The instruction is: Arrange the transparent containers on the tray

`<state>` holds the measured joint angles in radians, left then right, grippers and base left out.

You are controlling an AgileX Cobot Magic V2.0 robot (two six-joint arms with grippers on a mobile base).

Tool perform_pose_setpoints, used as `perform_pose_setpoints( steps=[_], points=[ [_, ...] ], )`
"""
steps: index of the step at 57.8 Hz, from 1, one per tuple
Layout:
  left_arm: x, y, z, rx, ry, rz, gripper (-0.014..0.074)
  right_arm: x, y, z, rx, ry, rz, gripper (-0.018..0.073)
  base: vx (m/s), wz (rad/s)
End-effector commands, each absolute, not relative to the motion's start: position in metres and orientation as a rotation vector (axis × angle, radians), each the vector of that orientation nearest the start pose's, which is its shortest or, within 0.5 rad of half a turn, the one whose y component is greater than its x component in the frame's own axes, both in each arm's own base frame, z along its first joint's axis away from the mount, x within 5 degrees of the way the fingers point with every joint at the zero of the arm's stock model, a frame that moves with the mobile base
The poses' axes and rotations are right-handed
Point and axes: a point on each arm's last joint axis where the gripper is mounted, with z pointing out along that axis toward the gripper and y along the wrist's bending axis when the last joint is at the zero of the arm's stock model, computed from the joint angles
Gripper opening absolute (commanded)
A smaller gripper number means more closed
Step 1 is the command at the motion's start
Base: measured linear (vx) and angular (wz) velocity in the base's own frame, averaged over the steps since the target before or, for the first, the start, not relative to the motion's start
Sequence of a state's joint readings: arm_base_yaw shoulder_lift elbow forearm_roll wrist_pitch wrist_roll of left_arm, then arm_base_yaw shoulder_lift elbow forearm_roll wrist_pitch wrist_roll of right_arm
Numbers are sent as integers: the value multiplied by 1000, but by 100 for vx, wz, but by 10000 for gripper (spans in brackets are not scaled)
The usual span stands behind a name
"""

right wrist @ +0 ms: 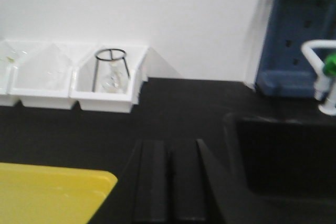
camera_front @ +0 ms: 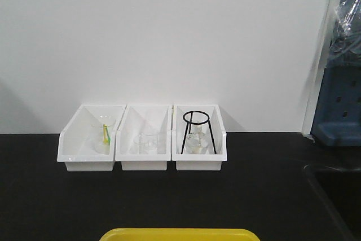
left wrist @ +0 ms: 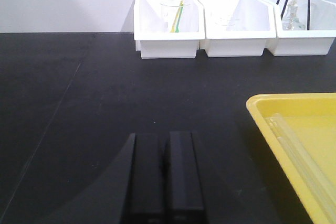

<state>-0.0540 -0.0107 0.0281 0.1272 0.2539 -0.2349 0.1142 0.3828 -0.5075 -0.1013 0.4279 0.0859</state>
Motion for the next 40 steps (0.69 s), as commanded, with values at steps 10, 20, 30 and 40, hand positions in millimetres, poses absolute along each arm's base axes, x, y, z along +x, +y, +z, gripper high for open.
perform_pose_setpoints(
  steps=[10,20,30,40],
  points=[
    [56,-1,178,-73,1685,-113,-8,57,-4,242,9,1723,-59,-13,0,0],
    [56,-1,178,-73,1685,-113,-8,52,-4,200,15,1691,-73,-13,0,0],
    [56,-1,178,-74,1692,-112,-8,56,-4,183,14,1712,-62,-13,0,0],
    [56,-1,178,-74,1692,-112,-8,55,-4,180,15,1732,-63,-13,0,0]
  ],
)
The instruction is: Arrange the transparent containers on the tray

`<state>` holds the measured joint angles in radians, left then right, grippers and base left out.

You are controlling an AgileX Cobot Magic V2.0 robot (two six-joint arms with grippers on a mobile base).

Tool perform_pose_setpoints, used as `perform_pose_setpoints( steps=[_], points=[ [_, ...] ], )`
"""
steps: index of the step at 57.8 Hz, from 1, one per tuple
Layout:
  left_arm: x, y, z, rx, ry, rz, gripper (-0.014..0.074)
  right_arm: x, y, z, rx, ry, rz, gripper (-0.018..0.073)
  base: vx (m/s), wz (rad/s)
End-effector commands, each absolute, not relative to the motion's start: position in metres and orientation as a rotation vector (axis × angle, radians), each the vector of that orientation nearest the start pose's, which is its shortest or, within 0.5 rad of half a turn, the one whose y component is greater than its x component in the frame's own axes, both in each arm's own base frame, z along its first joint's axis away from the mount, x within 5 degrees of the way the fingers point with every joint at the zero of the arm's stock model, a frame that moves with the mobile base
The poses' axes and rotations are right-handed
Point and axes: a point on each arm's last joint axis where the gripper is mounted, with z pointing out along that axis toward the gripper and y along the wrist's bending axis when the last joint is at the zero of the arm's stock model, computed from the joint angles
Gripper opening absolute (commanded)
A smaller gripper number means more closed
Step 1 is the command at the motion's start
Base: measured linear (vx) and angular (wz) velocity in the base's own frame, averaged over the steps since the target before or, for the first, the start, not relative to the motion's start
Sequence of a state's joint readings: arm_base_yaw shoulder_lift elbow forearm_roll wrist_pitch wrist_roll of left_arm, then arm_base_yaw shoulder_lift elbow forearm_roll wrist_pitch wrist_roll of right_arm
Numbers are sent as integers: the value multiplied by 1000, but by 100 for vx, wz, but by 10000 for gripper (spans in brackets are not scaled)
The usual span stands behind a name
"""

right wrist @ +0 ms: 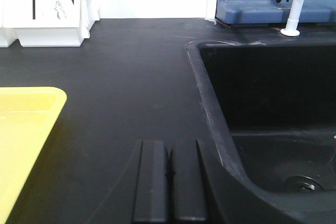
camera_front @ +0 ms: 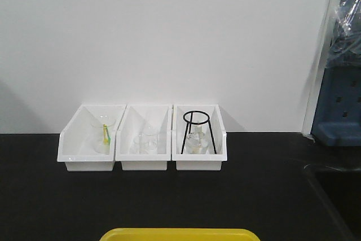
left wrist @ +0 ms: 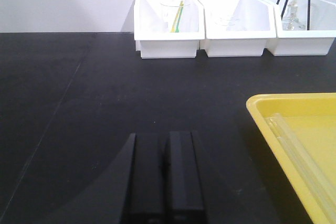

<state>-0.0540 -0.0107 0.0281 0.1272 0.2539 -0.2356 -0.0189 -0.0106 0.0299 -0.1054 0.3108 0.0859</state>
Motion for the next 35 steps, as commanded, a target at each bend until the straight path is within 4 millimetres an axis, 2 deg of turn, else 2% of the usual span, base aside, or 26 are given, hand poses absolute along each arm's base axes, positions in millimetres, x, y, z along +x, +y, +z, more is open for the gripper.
perform_pose_setpoints(
  steps=[1,35],
  points=[
    [56,-1,178,-74,1692,-112,-8,55,-4,180,15,1732,-63,-13,0,0],
    [56,-1,178,-74,1692,-112,-8,55,-4,180,15,1732,-63,-13,0,0]
  ],
)
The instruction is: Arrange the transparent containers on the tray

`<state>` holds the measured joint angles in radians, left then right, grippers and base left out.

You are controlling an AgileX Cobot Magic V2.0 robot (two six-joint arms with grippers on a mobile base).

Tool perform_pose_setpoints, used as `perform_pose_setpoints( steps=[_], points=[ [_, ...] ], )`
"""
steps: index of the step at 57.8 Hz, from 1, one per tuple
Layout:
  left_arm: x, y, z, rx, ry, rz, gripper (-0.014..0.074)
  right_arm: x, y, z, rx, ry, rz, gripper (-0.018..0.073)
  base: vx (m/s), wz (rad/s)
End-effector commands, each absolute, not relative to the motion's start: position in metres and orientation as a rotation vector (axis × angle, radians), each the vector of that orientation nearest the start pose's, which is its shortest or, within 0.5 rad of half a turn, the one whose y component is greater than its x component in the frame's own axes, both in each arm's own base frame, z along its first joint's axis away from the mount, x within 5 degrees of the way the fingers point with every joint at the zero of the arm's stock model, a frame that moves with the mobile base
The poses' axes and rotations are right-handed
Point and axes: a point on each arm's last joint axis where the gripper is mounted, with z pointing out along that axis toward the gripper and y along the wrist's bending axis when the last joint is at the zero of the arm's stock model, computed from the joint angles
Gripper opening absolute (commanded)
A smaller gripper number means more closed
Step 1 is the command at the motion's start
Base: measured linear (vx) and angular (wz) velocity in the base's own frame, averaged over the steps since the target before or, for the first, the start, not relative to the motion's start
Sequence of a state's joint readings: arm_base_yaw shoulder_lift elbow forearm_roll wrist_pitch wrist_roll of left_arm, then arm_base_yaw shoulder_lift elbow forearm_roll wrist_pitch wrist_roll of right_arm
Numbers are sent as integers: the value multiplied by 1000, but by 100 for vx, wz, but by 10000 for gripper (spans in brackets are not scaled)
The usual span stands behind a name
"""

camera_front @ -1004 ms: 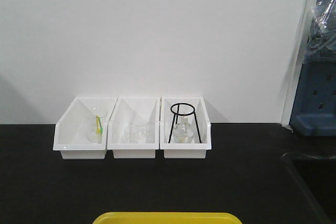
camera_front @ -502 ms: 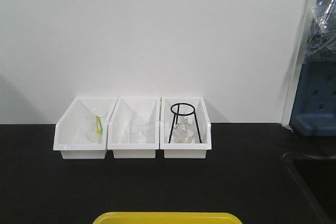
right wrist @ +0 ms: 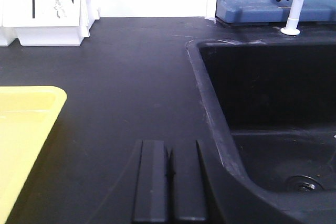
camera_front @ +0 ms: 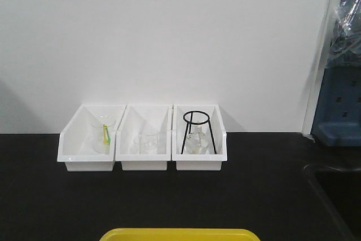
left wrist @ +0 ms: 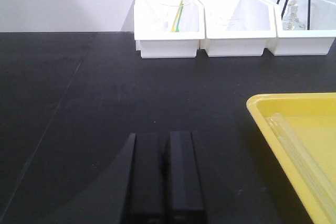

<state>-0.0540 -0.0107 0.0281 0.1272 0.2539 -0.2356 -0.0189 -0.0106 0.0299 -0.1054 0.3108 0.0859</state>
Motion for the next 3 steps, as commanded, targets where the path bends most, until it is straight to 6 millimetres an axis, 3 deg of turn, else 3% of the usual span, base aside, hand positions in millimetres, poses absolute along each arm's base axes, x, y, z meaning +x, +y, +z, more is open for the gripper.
perform_pose_setpoints(
  steps=[1,3],
  points=[
    [56,-1,178,-74,1692,-112,-8,55,-4,180,15,1732,-63,-13,0,0],
    [56,-1,178,-74,1692,-112,-8,55,-4,180,15,1732,-63,-13,0,0]
  ],
)
